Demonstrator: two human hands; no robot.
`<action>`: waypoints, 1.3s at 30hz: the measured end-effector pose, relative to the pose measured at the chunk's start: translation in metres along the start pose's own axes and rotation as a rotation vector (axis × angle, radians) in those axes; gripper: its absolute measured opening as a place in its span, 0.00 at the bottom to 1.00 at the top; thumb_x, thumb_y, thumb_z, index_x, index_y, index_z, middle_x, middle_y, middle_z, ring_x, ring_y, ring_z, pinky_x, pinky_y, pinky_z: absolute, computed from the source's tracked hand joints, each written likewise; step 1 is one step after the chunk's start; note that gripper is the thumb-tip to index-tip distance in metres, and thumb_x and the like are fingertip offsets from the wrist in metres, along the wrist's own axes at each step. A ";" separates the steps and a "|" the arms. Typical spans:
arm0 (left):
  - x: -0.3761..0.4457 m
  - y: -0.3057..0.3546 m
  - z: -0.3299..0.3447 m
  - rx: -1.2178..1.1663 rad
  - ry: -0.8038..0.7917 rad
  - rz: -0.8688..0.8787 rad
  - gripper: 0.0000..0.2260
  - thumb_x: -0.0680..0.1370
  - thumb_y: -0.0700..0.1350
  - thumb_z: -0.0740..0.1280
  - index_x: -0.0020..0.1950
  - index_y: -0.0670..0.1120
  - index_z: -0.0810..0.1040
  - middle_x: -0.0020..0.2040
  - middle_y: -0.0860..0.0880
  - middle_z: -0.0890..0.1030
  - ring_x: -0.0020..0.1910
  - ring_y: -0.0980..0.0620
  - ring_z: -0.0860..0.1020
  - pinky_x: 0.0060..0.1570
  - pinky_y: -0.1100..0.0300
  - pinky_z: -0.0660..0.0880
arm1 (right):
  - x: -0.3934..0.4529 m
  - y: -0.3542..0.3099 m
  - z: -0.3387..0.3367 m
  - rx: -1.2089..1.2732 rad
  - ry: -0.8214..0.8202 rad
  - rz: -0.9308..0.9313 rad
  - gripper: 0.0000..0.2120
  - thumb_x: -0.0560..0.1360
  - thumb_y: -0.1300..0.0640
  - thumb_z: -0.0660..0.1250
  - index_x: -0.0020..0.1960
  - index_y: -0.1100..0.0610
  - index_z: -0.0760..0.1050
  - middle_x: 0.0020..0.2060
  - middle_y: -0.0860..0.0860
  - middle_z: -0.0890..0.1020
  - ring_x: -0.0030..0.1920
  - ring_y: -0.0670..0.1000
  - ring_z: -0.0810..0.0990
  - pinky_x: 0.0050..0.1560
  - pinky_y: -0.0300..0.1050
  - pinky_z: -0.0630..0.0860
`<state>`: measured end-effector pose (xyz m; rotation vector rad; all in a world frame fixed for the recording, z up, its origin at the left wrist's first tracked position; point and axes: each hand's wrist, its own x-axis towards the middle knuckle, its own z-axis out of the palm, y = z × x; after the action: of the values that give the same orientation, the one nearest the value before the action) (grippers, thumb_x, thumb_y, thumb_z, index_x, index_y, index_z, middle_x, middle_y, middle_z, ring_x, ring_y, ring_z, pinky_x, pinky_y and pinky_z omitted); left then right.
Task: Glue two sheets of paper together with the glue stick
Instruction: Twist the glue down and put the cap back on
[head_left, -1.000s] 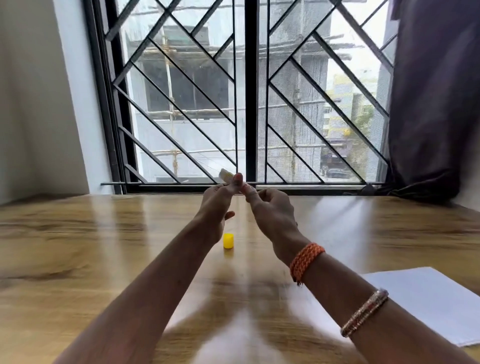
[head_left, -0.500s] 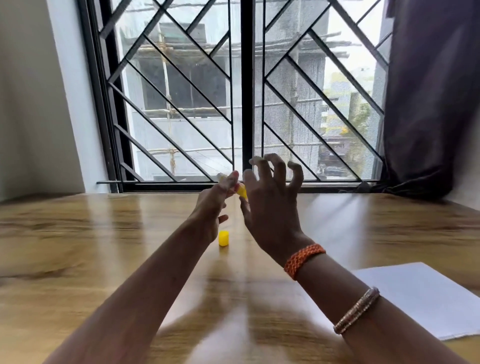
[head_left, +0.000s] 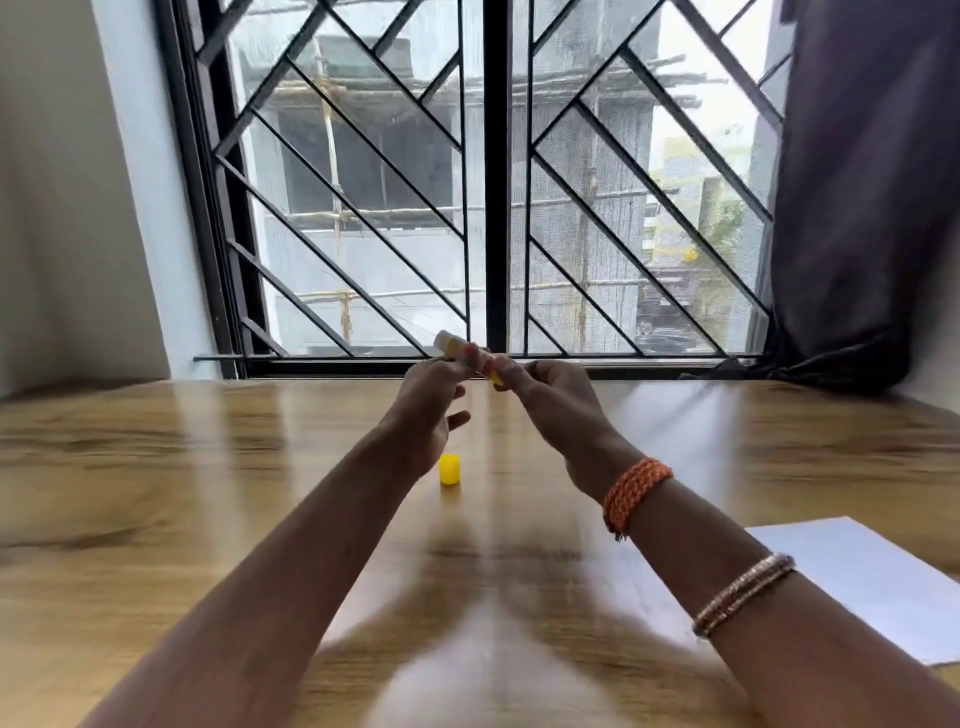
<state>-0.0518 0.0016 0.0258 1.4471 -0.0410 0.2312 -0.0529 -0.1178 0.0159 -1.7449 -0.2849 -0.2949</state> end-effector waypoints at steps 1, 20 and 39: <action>0.000 0.000 -0.001 0.007 0.007 0.010 0.08 0.77 0.50 0.63 0.51 0.48 0.76 0.53 0.51 0.76 0.57 0.50 0.69 0.48 0.56 0.67 | 0.000 0.000 0.001 -0.031 0.015 -0.025 0.17 0.71 0.39 0.68 0.40 0.53 0.79 0.39 0.48 0.79 0.46 0.49 0.74 0.55 0.54 0.71; -0.001 0.000 -0.002 -0.035 -0.045 -0.043 0.07 0.78 0.47 0.60 0.44 0.51 0.77 0.50 0.51 0.77 0.57 0.51 0.72 0.40 0.58 0.69 | 0.000 0.002 0.001 -0.031 -0.123 -0.040 0.20 0.79 0.45 0.60 0.48 0.59 0.81 0.47 0.56 0.84 0.51 0.51 0.80 0.55 0.47 0.73; -0.003 0.001 -0.002 0.051 -0.004 -0.068 0.12 0.76 0.56 0.62 0.40 0.51 0.77 0.51 0.52 0.78 0.56 0.50 0.73 0.42 0.57 0.69 | -0.013 -0.002 0.003 -0.979 0.421 -0.734 0.11 0.70 0.48 0.69 0.47 0.53 0.75 0.50 0.50 0.78 0.57 0.55 0.73 0.57 0.52 0.55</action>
<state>-0.0549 0.0033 0.0259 1.4974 0.0111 0.1745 -0.0655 -0.1154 0.0123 -2.3911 -0.5165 -1.5146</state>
